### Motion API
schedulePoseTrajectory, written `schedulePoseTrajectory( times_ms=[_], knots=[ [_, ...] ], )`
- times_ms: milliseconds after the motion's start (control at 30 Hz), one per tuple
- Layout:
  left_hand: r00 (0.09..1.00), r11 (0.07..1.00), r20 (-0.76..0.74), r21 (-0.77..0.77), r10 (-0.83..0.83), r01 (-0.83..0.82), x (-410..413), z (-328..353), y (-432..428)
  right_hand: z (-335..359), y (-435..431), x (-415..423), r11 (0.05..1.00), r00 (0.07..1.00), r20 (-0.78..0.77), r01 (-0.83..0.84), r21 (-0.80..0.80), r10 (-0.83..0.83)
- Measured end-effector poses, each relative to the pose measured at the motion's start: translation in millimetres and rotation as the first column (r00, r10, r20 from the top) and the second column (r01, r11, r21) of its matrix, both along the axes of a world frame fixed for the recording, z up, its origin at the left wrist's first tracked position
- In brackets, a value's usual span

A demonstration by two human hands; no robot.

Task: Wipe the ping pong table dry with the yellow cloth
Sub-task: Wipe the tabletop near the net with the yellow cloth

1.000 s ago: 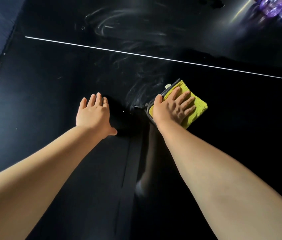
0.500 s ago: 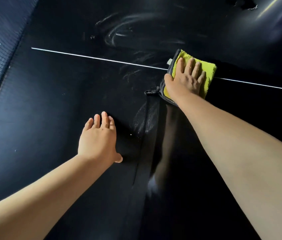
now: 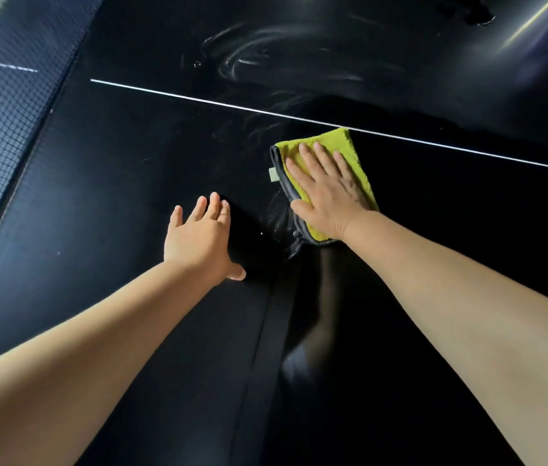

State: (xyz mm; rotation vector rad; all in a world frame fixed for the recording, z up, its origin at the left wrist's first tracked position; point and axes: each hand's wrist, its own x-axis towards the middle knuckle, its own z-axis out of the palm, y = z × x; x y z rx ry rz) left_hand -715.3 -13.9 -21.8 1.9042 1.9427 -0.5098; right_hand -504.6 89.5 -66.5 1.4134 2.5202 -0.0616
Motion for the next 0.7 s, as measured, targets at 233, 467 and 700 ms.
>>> schedulePoseTrajectory(
  times_ms=[233, 467, 700],
  knots=[
    [0.998, 0.943, -0.023, 0.328, -0.052, 0.057, 6, 4, -61, 6, -112, -8, 0.996, 0.997, -0.008, -0.08, -0.038, 0.08],
    [0.998, 0.954, -0.042, 0.292, -0.055, 0.065, -38, 8, -141, 7, -236, -18, 0.993, 0.995, 0.009, -0.097, -0.061, 0.098],
    [0.998, 0.967, 0.024, 0.248, -0.057, 0.049, -79, 17, -214, 12, -359, -39, 0.997, 0.999, 0.014, -0.04, -0.059, 0.041]
  ],
)
